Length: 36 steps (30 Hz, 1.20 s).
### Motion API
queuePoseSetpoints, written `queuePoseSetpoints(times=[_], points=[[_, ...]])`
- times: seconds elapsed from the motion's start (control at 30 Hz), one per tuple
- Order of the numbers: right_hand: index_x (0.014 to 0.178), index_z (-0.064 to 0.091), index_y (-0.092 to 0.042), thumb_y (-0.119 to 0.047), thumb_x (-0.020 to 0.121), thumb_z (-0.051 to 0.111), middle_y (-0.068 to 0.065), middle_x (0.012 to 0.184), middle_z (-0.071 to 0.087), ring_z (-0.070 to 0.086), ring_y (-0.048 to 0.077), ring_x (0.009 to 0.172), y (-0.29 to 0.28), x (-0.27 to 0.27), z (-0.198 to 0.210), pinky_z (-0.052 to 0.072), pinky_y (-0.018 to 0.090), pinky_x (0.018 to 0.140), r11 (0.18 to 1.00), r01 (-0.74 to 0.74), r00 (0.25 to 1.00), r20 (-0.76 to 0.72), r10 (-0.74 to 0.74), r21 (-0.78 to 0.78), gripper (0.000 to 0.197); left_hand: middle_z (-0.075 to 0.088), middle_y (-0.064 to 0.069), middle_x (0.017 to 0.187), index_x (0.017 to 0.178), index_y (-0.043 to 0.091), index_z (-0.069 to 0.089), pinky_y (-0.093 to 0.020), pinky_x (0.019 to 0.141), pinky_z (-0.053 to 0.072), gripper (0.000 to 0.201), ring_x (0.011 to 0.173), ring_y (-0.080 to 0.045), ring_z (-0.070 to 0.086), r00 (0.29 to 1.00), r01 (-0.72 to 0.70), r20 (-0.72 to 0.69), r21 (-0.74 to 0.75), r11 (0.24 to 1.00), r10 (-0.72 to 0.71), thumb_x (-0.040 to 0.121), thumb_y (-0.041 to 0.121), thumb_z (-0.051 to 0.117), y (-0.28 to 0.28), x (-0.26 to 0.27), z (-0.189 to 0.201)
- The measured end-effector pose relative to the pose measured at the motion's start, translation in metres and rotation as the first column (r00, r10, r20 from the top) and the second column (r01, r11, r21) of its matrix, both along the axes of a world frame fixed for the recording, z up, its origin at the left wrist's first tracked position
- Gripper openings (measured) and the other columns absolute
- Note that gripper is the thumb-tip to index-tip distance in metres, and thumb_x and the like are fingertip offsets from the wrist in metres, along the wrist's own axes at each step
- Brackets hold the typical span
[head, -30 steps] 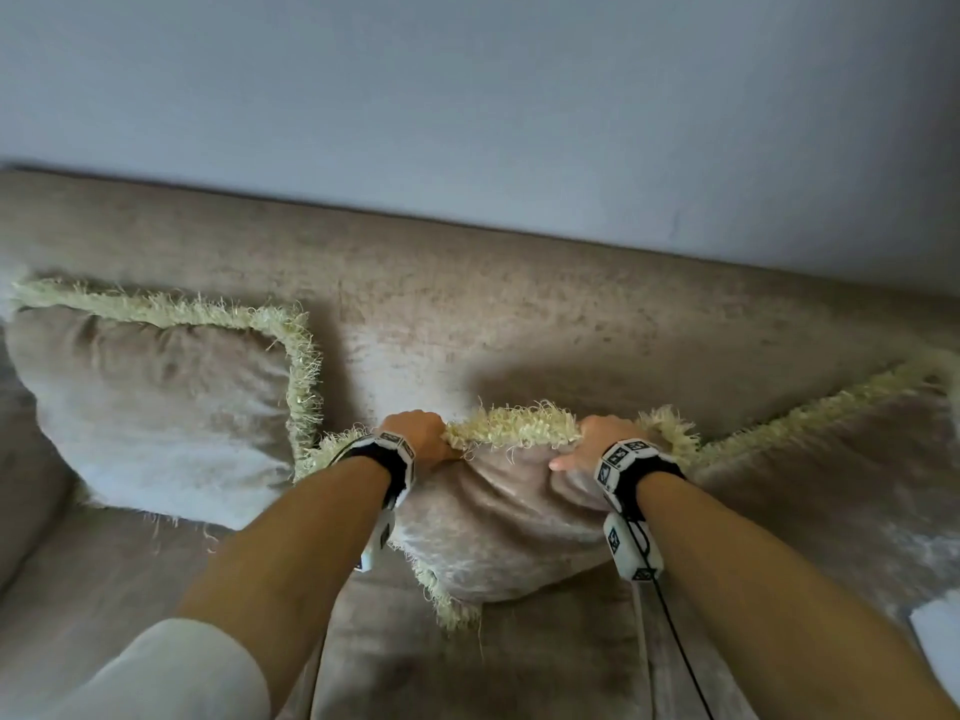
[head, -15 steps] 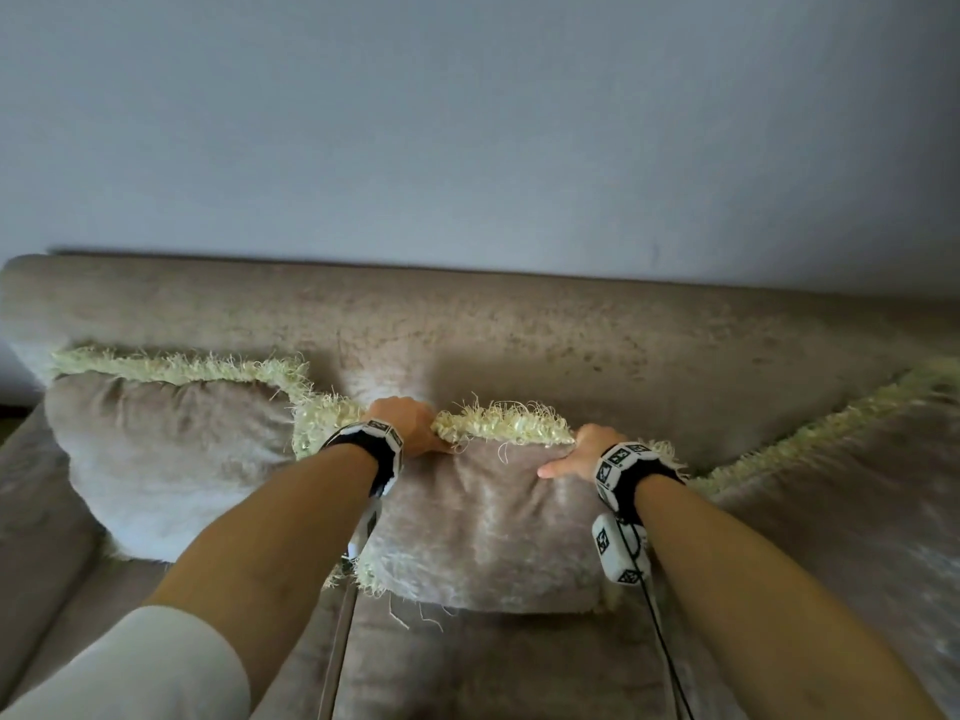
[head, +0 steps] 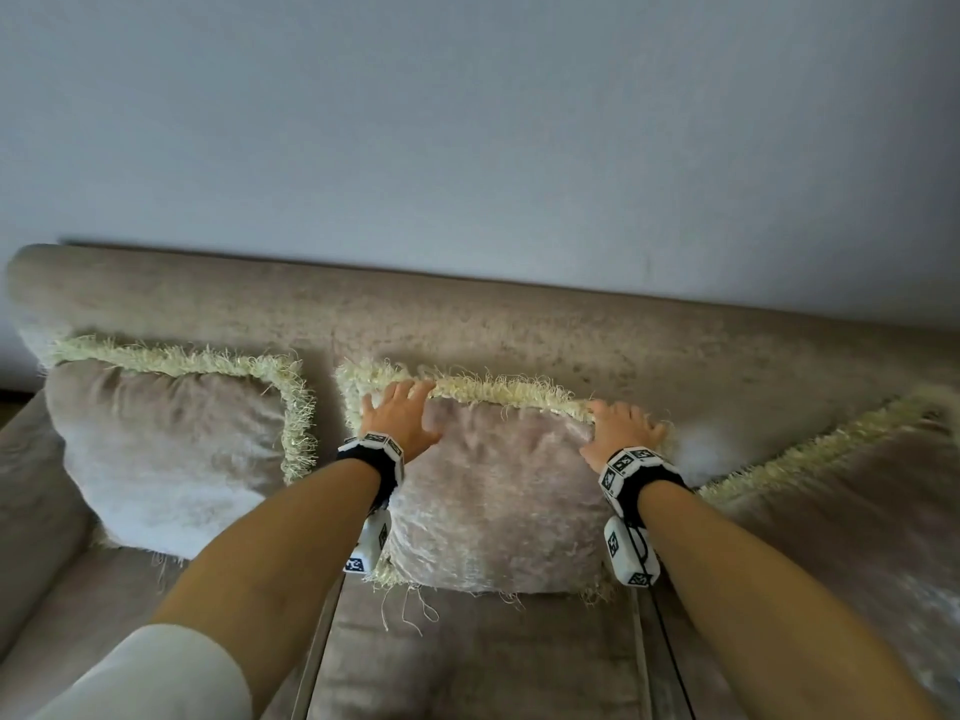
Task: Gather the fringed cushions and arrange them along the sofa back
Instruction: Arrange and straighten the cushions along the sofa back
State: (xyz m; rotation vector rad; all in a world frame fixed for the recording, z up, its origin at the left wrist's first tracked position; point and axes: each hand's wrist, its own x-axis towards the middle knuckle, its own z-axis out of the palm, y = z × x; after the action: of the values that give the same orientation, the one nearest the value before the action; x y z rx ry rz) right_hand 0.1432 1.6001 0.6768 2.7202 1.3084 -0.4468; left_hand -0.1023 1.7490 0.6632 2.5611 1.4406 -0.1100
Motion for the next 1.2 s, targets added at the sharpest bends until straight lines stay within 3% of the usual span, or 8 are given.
queuePoseSetpoints(times=[0.07,0.17,0.4,0.77,0.93,1.07,1.2], points=[[0.146,0.025,-0.035,-0.044,0.086,0.062,0.008,0.152,0.024,0.017,0.03,0.141,-0.003,-0.004,-0.001,0.019,0.059,0.109,0.999,0.025,0.999,-0.032,-0.024,0.032,0.071,0.021,0.001,0.159,0.148,0.034,0.024,-0.063,0.112,0.017,0.077,0.146,-0.023,0.018,0.999,-0.031,0.02,-0.013,0.999,0.032,0.084,0.055,0.061,-0.006,-0.004,0.009],[0.147,0.02,-0.038,-0.036,0.083,0.067,0.007,0.155,0.013,0.006,0.03,0.143,-0.013,-0.011,0.001,0.018,0.062,0.109,0.997,0.039,0.995,-0.092,-0.033,0.069,0.079,0.017,0.004,0.16,0.148,0.038,0.026,-0.067,0.111,0.016,0.079,0.147,-0.023,0.013,0.995,-0.068,0.074,-0.021,0.997,0.069,0.082,0.066,0.057,-0.021,-0.012,0.02],[0.148,0.017,-0.04,-0.023,0.078,0.071,0.007,0.159,0.002,0.001,0.033,0.146,-0.046,-0.021,0.022,0.013,0.065,0.111,0.998,0.015,0.988,-0.152,-0.006,0.063,0.09,0.019,0.003,0.159,0.145,0.043,0.029,-0.066,0.111,0.017,0.076,0.147,-0.022,0.015,0.962,-0.16,0.222,-0.013,0.987,0.159,0.079,0.069,0.057,-0.065,-0.024,0.044],[0.148,0.018,-0.04,-0.042,0.078,0.069,0.001,0.159,0.006,0.008,0.034,0.144,-0.102,-0.062,0.055,0.021,0.064,0.11,0.984,0.119,0.979,-0.183,-0.094,0.131,0.086,0.025,0.006,0.155,0.141,0.044,0.036,-0.064,0.109,0.02,0.071,0.143,-0.02,0.021,0.922,-0.088,0.374,-0.043,0.995,0.098,0.079,0.073,0.054,-0.101,-0.054,0.06],[0.146,0.024,-0.038,-0.043,0.08,0.067,0.005,0.156,0.012,0.011,0.034,0.142,-0.14,-0.094,0.064,0.023,0.062,0.109,0.969,0.213,0.964,-0.187,-0.188,0.124,0.079,0.025,0.005,0.155,0.138,0.045,0.035,-0.067,0.108,0.023,0.071,0.141,-0.023,0.024,0.925,0.024,0.379,-0.123,0.992,0.024,0.076,0.075,0.053,-0.11,-0.068,0.048],[0.144,0.027,-0.04,-0.041,0.078,0.068,0.002,0.155,0.016,0.012,0.031,0.142,-0.169,-0.117,0.068,0.028,0.059,0.108,0.942,0.308,0.947,-0.142,-0.289,0.137,0.077,0.02,0.001,0.158,0.141,0.044,0.034,-0.065,0.112,0.017,0.07,0.144,-0.023,0.02,0.936,0.1,0.351,-0.169,0.98,-0.035,0.08,0.071,0.055,-0.122,-0.074,0.044],[0.143,0.028,-0.044,-0.045,0.078,0.068,-0.002,0.156,0.014,0.013,0.029,0.143,-0.195,-0.131,0.071,0.023,0.062,0.109,0.906,0.4,0.913,-0.144,-0.381,0.138,0.076,0.019,0.0,0.158,0.142,0.043,0.032,-0.065,0.112,0.016,0.069,0.145,-0.025,0.02,0.916,0.186,0.388,-0.191,0.964,-0.1,0.081,0.067,0.057,-0.137,-0.074,0.046]])
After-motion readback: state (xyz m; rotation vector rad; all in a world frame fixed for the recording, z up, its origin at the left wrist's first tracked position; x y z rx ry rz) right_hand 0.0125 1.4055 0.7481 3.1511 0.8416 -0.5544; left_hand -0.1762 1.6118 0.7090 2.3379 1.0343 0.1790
